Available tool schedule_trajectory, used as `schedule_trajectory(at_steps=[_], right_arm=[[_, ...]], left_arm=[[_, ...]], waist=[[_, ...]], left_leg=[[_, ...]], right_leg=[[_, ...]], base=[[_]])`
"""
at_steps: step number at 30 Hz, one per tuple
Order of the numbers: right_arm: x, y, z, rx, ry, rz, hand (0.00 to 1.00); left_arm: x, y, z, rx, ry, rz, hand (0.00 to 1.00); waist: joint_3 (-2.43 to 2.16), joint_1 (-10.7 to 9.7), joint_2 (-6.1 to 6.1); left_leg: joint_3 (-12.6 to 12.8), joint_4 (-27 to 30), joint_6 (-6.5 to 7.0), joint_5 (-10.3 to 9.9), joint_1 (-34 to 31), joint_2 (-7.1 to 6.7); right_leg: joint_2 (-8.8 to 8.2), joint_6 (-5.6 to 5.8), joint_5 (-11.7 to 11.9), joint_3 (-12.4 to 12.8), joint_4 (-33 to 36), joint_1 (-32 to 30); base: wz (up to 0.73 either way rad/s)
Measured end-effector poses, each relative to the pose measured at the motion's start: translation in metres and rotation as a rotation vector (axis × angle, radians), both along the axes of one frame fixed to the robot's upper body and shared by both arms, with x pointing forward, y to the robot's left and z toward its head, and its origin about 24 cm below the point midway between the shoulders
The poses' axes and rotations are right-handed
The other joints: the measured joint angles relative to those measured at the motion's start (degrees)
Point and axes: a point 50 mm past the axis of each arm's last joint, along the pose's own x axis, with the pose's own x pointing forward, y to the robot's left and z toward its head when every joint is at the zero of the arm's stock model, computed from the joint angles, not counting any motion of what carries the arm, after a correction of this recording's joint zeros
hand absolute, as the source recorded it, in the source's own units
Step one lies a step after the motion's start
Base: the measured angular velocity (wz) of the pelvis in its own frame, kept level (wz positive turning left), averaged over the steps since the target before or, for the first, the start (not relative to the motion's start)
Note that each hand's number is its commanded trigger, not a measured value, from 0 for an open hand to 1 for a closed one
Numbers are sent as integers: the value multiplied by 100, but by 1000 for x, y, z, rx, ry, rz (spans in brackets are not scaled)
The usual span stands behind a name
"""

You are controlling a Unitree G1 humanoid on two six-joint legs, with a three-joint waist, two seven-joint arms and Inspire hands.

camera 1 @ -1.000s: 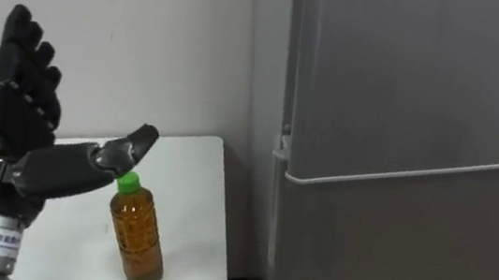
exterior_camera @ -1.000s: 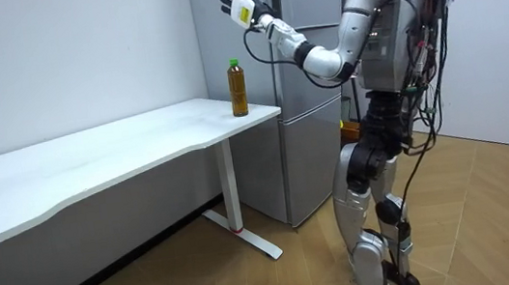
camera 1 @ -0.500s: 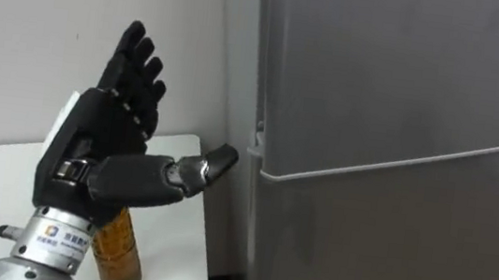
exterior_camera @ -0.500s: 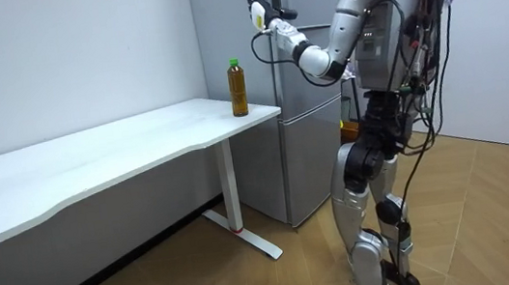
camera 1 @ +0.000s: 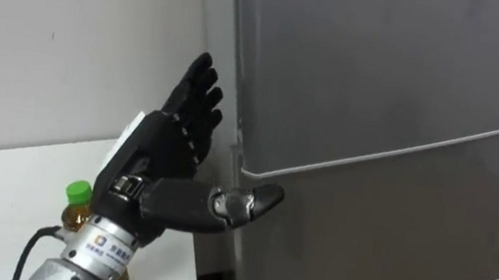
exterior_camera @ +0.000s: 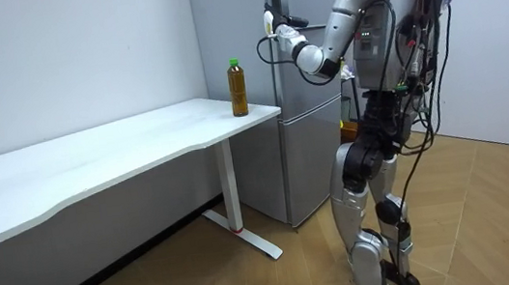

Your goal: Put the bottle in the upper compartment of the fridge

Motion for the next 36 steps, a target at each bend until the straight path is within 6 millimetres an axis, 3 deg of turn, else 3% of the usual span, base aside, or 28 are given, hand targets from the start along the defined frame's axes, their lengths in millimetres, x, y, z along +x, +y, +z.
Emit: schedule_trajectory(at_steps=[10, 24, 31, 36], right_arm=[[-3, 0, -1, 12, 20, -27, 0], [-12, -2, -2, 8, 26, -46, 0], [-14, -2, -2, 14, 24, -46, 0], [-13, -2, -2, 13, 20, -38, 0]], left_arm=[[-7, -4, 29, -4, -121, -29, 0], [-36, -3, 68, 13, -354, -7, 0], [-42, -3, 73, 0, -398, -11, 0], [-43, -8, 62, 0, -349, -44, 0]], waist=[[-43, 47, 28], [-34, 185, -12], [-51, 199, -34], [-55, 191, -31]], left_leg=[[-68, 6, 0, 0, -34, -10], [-114, 5, 0, 0, -39, -11], [-182, 8, 1, 0, -37, -12], [-202, 27, 2, 2, -36, -12]], right_leg=[[0, 0, 1, -18, 2, 2], [-1, 1, 1, -96, -2, 22], [-3, 0, 1, -160, 7, 33], [-3, -8, 11, -185, 16, 81]], base=[[2], [2], [5], [1]])
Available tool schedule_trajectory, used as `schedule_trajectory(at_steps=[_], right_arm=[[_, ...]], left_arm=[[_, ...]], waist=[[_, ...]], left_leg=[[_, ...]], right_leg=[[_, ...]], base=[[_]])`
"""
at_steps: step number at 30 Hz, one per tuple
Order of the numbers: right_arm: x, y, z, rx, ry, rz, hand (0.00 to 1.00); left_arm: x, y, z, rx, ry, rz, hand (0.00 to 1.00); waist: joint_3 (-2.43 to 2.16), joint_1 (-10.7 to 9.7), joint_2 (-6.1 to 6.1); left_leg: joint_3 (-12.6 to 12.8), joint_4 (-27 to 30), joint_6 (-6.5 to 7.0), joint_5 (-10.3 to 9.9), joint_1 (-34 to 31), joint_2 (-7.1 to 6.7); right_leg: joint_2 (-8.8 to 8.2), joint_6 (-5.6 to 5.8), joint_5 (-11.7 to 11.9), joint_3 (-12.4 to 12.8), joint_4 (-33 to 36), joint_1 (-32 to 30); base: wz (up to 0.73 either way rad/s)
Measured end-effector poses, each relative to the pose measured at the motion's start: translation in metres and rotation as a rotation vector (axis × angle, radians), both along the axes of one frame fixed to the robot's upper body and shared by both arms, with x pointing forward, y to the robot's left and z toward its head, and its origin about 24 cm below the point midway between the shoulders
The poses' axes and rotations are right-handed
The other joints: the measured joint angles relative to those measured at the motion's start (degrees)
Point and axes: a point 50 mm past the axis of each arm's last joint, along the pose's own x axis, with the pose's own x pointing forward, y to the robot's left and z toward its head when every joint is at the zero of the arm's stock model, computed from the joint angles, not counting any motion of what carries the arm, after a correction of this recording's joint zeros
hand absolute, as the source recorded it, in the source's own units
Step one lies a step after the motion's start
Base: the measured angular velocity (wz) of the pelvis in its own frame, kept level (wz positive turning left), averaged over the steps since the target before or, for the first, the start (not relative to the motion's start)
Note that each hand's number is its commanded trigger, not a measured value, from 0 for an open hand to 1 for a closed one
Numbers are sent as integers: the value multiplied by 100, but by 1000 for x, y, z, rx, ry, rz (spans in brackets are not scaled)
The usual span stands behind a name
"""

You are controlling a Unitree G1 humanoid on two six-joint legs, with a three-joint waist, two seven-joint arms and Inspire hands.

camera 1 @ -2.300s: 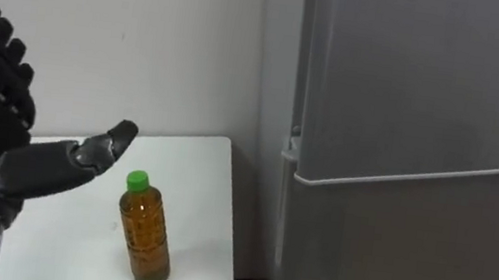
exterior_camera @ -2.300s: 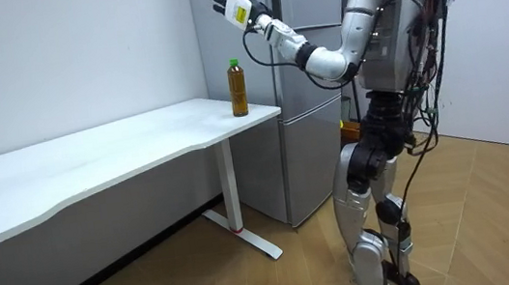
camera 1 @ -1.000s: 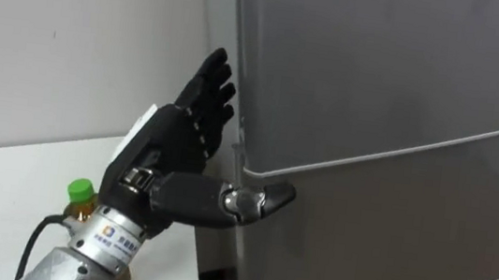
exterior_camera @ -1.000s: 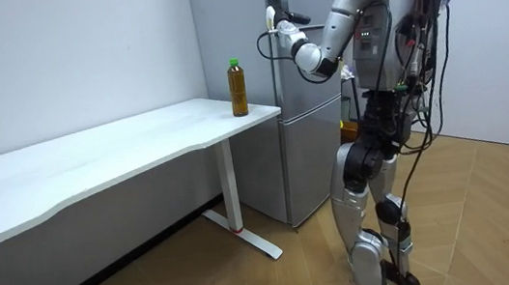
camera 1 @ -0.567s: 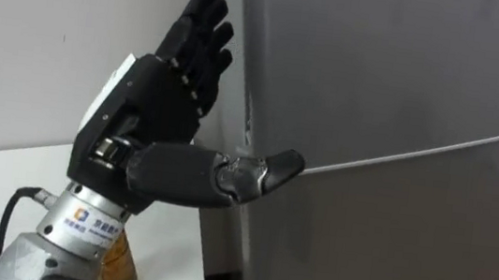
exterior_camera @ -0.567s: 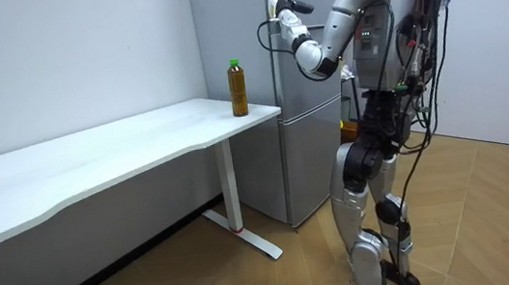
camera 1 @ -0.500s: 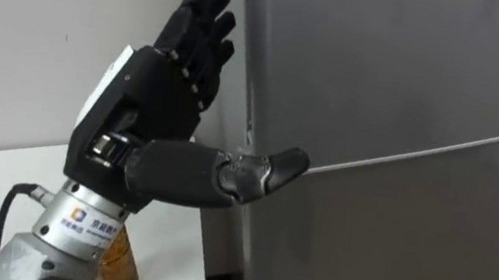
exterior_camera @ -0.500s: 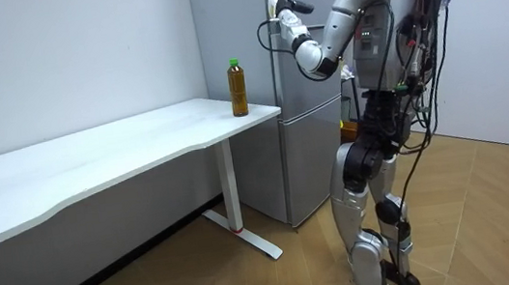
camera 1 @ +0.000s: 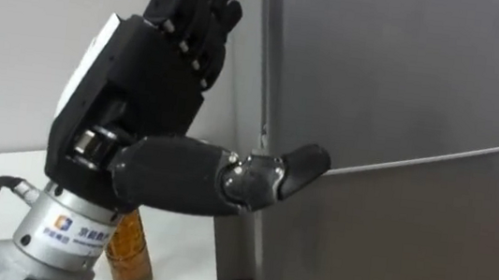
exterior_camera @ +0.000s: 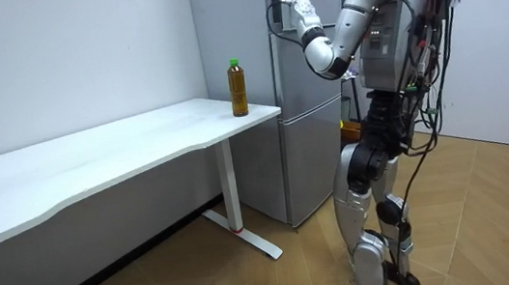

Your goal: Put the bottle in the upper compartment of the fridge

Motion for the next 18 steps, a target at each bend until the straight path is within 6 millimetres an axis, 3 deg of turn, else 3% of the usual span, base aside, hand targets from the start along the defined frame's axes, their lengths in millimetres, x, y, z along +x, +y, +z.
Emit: schedule_trajectory(at_steps=[9, 18], right_arm=[[0, 1, 0, 14, 2, -13, 0], [-1, 4, -1, 44, 1, -11, 0]], left_arm=[[-3, -16, -27, 28, 126, -126, 0], [0, -18, -32, 32, 144, -139, 0]], waist=[[12, -34, -26], [16, -31, -101]], left_leg=[[11, 0, 0, 0, 50, -1], [12, -5, 0, 0, 81, -2]], right_leg=[[0, 1, -1, 32, -11, -3], [0, 2, -1, 43, -17, 27]], base=[[-1], [0]])
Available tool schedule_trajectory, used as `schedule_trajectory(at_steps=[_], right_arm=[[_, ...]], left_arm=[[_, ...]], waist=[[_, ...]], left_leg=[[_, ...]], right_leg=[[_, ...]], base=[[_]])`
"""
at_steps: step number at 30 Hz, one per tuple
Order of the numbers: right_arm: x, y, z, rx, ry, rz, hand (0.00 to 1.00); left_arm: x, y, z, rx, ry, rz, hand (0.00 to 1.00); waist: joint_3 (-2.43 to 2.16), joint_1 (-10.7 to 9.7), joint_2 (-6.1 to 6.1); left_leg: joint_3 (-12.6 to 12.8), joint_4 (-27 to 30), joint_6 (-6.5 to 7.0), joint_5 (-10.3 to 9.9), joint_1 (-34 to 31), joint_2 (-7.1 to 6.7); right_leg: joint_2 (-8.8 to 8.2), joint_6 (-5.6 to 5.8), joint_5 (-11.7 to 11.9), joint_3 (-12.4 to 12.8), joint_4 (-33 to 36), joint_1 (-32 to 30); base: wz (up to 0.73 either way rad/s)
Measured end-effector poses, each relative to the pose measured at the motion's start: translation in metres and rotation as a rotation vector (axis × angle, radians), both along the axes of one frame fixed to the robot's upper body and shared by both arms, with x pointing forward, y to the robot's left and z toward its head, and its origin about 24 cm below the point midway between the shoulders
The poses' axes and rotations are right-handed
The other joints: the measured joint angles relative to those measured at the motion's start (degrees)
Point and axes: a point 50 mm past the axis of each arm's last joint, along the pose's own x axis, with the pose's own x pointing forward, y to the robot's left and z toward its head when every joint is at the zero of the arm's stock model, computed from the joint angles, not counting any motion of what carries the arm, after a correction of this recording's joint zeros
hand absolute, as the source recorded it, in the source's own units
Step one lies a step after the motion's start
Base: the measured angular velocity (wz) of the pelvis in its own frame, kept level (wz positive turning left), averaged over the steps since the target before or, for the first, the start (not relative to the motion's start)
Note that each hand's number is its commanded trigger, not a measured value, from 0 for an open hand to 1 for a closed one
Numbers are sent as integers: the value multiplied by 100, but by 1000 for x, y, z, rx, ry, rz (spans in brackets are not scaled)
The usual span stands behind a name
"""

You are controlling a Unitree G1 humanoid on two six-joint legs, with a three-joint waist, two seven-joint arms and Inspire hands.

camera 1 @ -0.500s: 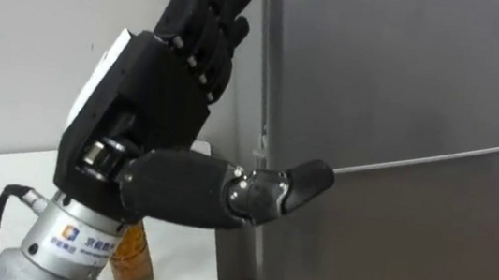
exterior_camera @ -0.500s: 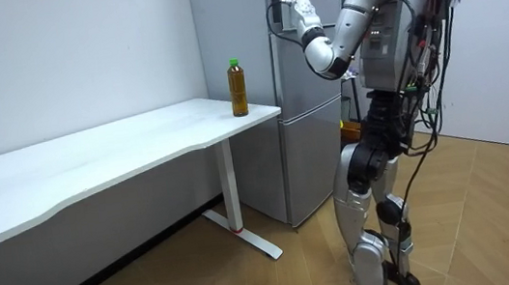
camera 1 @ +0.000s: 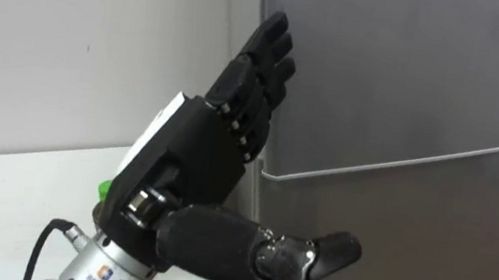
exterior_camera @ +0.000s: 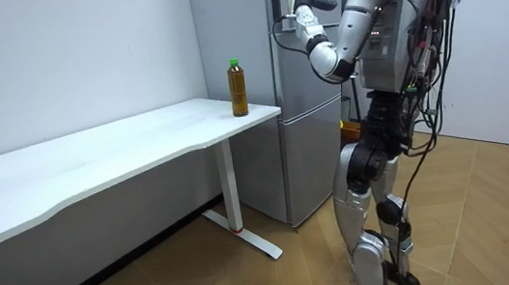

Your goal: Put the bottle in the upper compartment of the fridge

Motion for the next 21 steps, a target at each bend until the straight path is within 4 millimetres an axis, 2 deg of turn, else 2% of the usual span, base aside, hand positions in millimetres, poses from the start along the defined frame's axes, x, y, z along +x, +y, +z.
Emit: schedule_trajectory(at_steps=[21], right_arm=[[3, 2, 0, 9, -11, 24, 0]], left_arm=[[6, 0, -9, 6, 39, 3, 0]], waist=[[6, -7, -14]], left_leg=[[7, 3, 0, 0, 8, -1]], right_leg=[[1, 3, -3, -7, -8, 16]], base=[[0]])
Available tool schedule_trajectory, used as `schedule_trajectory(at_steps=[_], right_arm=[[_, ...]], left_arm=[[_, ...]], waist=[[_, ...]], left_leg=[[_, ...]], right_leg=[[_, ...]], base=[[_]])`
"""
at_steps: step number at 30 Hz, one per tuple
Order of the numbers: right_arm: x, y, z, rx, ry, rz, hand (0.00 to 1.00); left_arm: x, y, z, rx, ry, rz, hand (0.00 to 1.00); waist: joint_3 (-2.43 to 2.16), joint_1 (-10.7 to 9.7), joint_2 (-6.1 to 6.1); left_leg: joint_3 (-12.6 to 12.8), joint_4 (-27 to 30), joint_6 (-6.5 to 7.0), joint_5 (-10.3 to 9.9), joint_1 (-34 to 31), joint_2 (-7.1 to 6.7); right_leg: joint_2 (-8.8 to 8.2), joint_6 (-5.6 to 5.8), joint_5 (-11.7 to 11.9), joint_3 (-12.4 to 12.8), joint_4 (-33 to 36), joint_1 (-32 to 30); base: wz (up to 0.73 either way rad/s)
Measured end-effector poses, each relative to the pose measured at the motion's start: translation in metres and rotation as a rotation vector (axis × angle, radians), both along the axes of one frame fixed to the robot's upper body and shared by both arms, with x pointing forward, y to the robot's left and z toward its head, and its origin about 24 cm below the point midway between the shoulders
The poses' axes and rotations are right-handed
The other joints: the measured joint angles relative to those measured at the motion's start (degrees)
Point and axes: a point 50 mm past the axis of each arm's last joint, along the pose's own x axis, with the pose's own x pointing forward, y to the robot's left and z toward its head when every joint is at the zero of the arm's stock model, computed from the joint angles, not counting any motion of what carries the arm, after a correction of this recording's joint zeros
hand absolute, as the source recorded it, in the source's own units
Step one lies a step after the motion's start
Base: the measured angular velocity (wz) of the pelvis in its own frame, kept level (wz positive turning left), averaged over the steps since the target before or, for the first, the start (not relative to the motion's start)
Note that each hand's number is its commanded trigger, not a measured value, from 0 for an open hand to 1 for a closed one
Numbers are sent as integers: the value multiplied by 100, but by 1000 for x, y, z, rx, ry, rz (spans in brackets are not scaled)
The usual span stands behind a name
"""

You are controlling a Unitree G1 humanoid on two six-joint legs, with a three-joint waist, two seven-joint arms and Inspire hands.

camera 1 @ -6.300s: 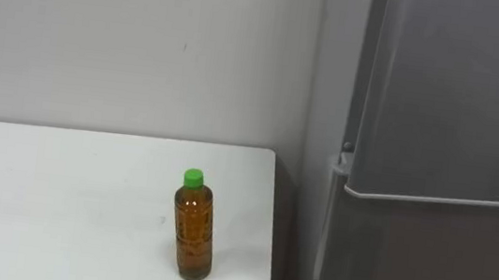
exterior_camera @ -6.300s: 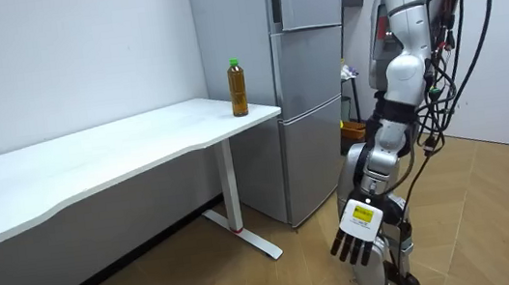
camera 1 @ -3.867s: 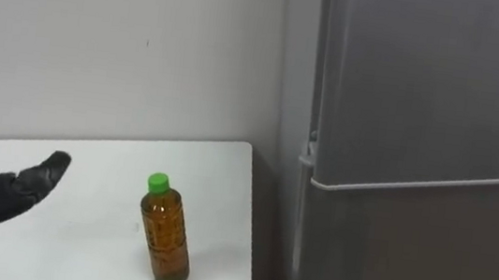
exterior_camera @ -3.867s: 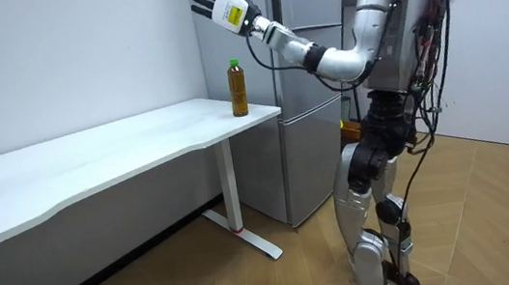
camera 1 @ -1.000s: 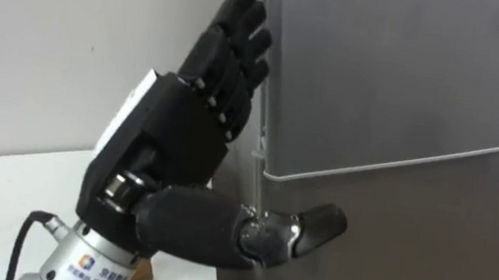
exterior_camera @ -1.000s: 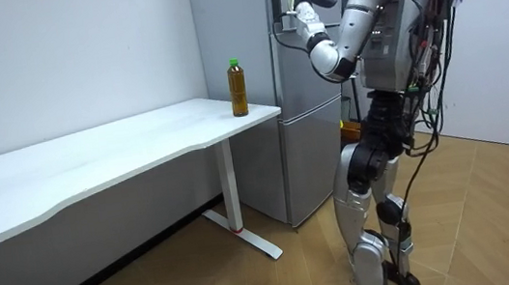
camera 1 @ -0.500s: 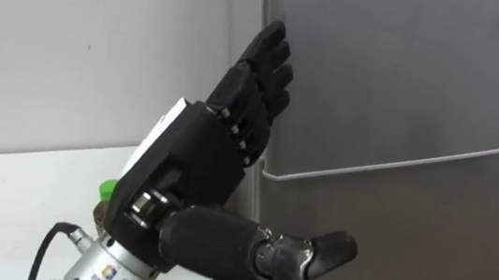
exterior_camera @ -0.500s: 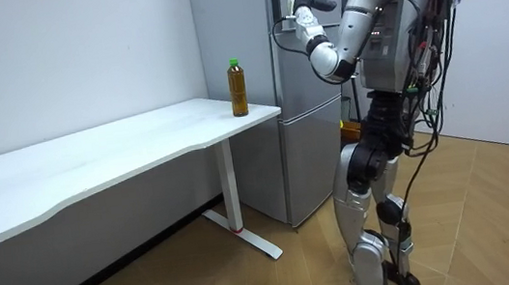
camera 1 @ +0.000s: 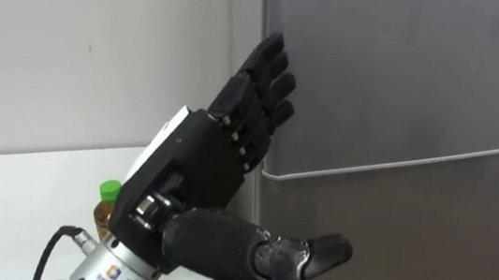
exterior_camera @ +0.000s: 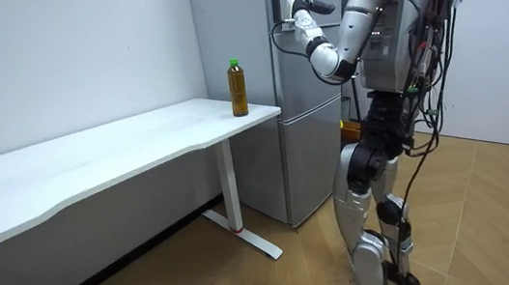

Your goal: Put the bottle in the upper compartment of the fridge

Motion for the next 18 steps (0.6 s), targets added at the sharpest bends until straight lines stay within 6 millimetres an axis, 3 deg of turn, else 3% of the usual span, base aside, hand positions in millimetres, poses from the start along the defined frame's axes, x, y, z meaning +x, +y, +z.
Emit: schedule_trajectory(at_steps=[18], right_arm=[[-1, 0, 0, -7, -11, 4, 0]], left_arm=[[1, 9, 4, 23, -36, 61, 0]], waist=[[-24, 32, 7]], left_leg=[[-27, -3, 0, 0, -9, -5]], right_leg=[[8, 1, 5, -5, -69, 32]], base=[[0]])
